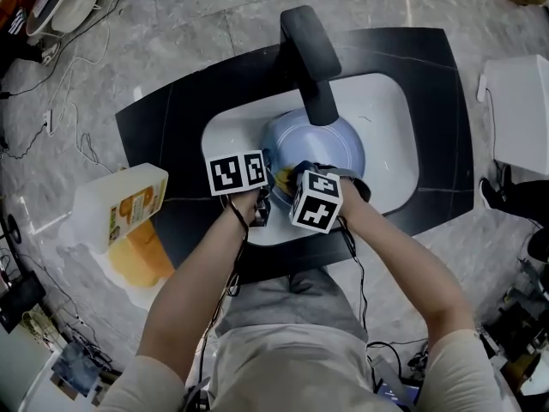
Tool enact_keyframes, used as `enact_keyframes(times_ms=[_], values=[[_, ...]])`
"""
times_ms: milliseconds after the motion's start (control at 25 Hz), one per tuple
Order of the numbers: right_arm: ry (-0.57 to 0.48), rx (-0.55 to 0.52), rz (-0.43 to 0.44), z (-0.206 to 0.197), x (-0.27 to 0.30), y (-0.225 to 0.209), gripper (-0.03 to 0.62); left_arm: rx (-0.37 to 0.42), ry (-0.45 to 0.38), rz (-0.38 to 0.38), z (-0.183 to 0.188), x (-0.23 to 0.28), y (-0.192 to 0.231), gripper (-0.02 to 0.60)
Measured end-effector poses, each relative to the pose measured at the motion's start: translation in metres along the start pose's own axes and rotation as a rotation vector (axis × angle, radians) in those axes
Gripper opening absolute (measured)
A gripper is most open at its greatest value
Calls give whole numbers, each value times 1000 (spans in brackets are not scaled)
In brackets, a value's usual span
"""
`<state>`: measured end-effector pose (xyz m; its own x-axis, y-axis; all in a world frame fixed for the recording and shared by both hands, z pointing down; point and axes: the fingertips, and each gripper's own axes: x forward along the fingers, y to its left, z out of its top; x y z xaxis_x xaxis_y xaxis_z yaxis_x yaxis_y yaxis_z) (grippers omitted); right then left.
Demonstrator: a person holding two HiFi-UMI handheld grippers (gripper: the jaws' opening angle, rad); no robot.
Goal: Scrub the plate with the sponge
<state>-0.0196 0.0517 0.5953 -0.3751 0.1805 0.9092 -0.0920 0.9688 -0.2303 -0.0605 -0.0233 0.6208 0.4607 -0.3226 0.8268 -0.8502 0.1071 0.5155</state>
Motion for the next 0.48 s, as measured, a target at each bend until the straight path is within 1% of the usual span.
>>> enact_keyframes(times_ms=[160,240,360,480], values=[[25,-49,-100,0,7,-38,44,-16,12,-18,-7,-1,-2,28],[24,-51,-154,-5,8,-62,44,-20,17,-22,-8,0,-3,28],[3,19,-239,-11,7,-97,44,-24,19,-25,-9,1,-2,28],[53,98,-350,-27,0,-130,44,-20,6,-11,-6,0,0,28]])
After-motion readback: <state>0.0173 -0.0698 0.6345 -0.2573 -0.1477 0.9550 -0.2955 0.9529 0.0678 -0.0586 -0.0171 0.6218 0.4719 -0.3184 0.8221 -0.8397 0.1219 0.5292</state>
